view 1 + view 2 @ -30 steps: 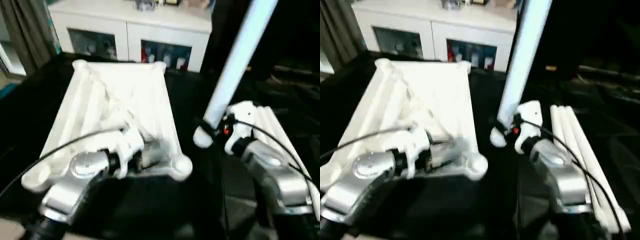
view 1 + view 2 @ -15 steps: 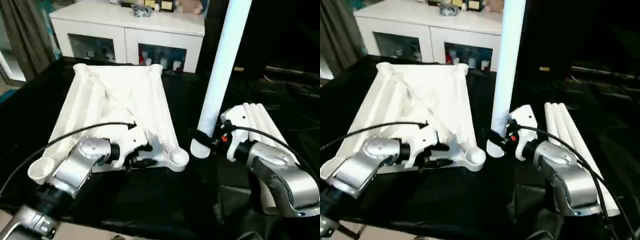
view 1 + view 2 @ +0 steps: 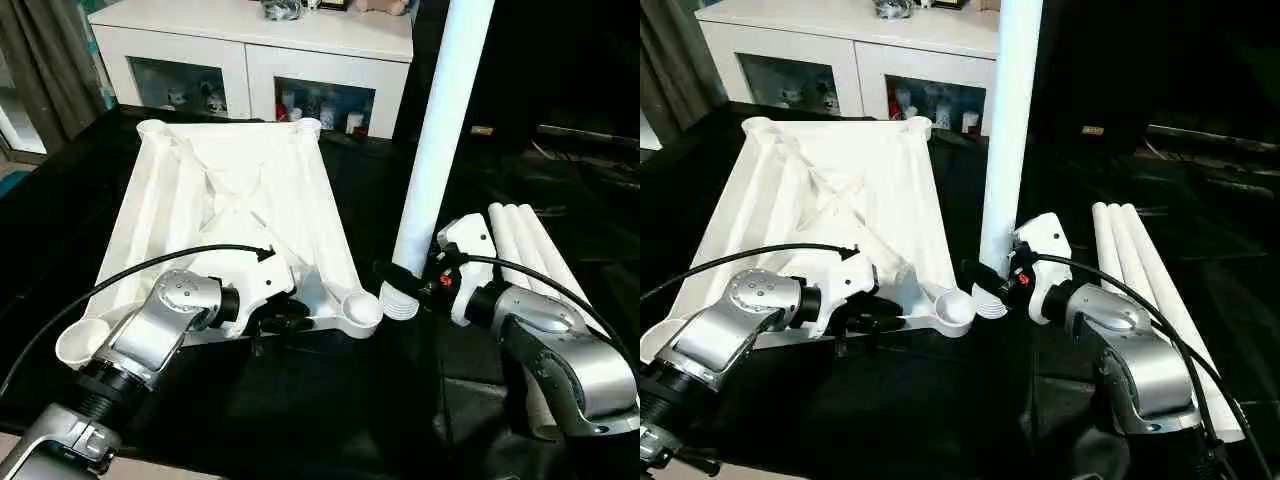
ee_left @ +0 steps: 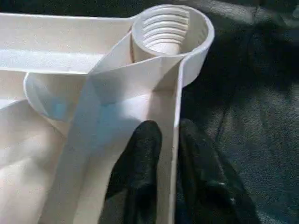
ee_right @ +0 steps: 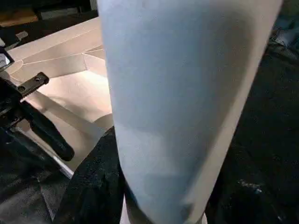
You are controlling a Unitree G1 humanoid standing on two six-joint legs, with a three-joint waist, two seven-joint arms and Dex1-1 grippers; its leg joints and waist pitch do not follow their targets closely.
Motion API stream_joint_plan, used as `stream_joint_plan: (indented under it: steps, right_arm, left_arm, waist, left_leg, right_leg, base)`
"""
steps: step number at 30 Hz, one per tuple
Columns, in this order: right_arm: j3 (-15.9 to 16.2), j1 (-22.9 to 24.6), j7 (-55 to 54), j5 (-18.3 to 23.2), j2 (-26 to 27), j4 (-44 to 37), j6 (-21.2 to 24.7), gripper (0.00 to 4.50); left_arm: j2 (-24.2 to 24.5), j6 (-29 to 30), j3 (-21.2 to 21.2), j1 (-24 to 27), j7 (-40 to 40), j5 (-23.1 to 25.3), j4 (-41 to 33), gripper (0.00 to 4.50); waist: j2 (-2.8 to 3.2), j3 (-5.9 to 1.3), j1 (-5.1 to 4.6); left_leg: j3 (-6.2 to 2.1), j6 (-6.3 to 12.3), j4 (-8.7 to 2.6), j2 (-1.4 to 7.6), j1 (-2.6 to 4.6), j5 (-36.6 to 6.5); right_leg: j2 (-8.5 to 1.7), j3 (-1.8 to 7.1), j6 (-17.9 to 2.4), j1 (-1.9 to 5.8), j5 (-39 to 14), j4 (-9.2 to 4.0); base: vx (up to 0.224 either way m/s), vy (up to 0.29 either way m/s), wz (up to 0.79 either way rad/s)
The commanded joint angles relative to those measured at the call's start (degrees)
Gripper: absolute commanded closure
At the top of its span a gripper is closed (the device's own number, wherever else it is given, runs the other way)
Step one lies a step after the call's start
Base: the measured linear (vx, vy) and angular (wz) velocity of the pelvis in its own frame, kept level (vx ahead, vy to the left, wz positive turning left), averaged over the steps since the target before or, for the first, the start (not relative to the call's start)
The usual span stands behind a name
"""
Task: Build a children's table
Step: Pick table leg, then insert table leg to table base
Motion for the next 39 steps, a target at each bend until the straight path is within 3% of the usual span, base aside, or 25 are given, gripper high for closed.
stream_joint_plan:
  steps: [1,4,7,12,17,18,21,24,26,30,32,39]
  right_arm:
    - [-0.3,-0.4,0.2,0.5,-0.7,-1.4,0.8,2.62]
    - [-0.2,-0.4,0.3,0.5,-0.6,-1.4,0.9,2.62]
    - [0.0,-0.8,0.4,0.8,-0.3,-1.0,1.1,2.62]
    - [0.3,-1.8,0.7,1.6,0.8,0.6,1.6,2.62]
    - [0.8,-4.2,1.7,3.8,3.1,3.3,3.8,2.62]
    - [1.4,-6.6,1.9,3.8,4.4,6.6,4.7,2.62]
    - [2.1,-9.0,1.7,2.8,5.4,10.1,4.5,2.62]
    - [2.7,-11.1,1.9,2.0,6.1,13.2,3.8,2.62]
    - [3.5,-13.5,2.5,1.2,6.6,17.1,3.6,2.62]
    - [4.8,-14.8,3.1,-0.1,6.2,19.9,3.1,2.62]
    - [5.0,-15.7,3.4,-0.5,6.2,21.5,2.4,2.62]
    - [3.8,-17.4,4.5,0.6,7.5,25.5,2.1,2.62]
  left_arm:
    - [0.9,1.4,0.2,-0.5,-0.2,0.7,-0.1,4.0]
    - [1.3,2.0,0.1,-0.5,-0.8,0.6,-0.3,4.23]
    - [2.2,2.7,-0.3,-0.2,-1.9,1.0,-0.9,4.42]
    - [2.1,3.5,0.5,-0.3,-1.8,0.8,-1.1,4.49]
    - [1.3,2.2,1.2,-0.6,-1.4,0.5,-0.4,4.5]
    - [0.5,1.7,1.2,-1.0,-1.0,0.5,0.5,4.5]
    - [-0.4,1.4,1.1,-1.5,-0.4,0.7,1.4,4.5]
    - [-1.3,1.3,1.3,-1.8,0.4,0.7,2.0,4.5]
    - [-2.0,1.5,1.3,-2.3,0.8,0.7,2.1,4.5]
    - [-2.1,1.4,1.4,-2.6,0.9,0.9,2.5,4.5]
    - [-2.0,1.0,1.6,-2.8,0.8,1.2,2.9,4.5]
    - [-2.0,0.7,1.9,-2.7,0.8,1.5,3.1,4.5]
  waist:
    - [0.13,-3.1,0.33]
    - [0.1,-2.94,0.26]
    - [0.02,-3.06,0.08]
    - [-0.12,-3.27,-0.04]
    - [0.13,-3.1,-0.01]
    - [-0.3,-3.11,-0.12]
    - [-0.3,-3.06,-0.04]
    - [-0.47,-3.18,0.14]
    - [-1.3,-3.27,0.2]
    - [-1.2,-3.12,0.38]
    - [-1.46,-3.01,0.3]
    - [-1.48,-2.89,0.13]
  left_leg:
    - [-0.28,-0.87,-4.51,2.23,1.6,-12.0]
    - [-0.32,-1.96,-4.77,2.27,1.63,-14.0]
    - [-0.36,-2.32,-4.85,2.24,1.44,-13.2]
    - [-0.08,-1.06,-4.44,2.14,1.41,-10.0]
    - [0.0,-1.25,-4.58,2.32,1.72,-11.9]
    - [-0.02,-1.3,-4.63,2.26,1.58,-11.6]
    - [0.07,-2.02,-4.71,2.35,1.75,-12.5]
    - [0.11,-1.9,-4.59,2.33,1.59,-10.1]
    - [0.32,-1.27,-4.41,2.28,1.58,-9.0]
    - [0.29,-1.56,-4.54,2.4,1.65,-9.6]
    - [0.23,-2.13,-4.72,2.42,1.61,-10.6]
    - [0.16,-2.9,-4.93,2.5,1.74,-12.9]
  right_leg:
    - [-2.95,1.43,-12.1,1.6,-5.2,-4.7]
    - [-3.0,1.49,-11.0,1.43,-9.2,-5.01]
    - [-2.95,1.44,-10.3,1.53,-8.4,-4.87]
    - [-2.85,1.44,-11.6,1.63,-2.4,-4.47]
    - [-2.83,1.46,-12.3,1.29,-4.9,-4.67]
    - [-2.84,1.43,-12.5,1.36,-5.1,-4.56]
    - [-2.98,1.46,-12.4,1.22,-7.0,-4.76]
    - [-2.95,1.47,-12.2,1.4,-3.4,-4.45]
    - [-2.97,1.42,-12.5,1.42,-2.2,-4.37]
    - [-3.16,1.44,-12.0,1.41,-4.3,-4.51]
    - [-3.11,1.39,-11.7,1.36,-5.5,-4.59]
    - [-3.17,1.42,-11.3,1.18,-8.4,-4.87]
  base:
    - [0.0,0.0,0.0]
    - [0.0,0.0,0.0]
    - [0.0,0.0,0.0]
    - [0.0,0.0,0.0]
    - [0.0,0.0,0.0]
    - [0.0,0.0,0.0]
    - [0.0,0.0,0.0]
    - [0.0,0.0,0.0]
    - [0.0,0.0,0.0]
    - [0.0,0.0,0.0]
    - [0.0,0.0,0.0]
    - [0.0,0.0,0.0]
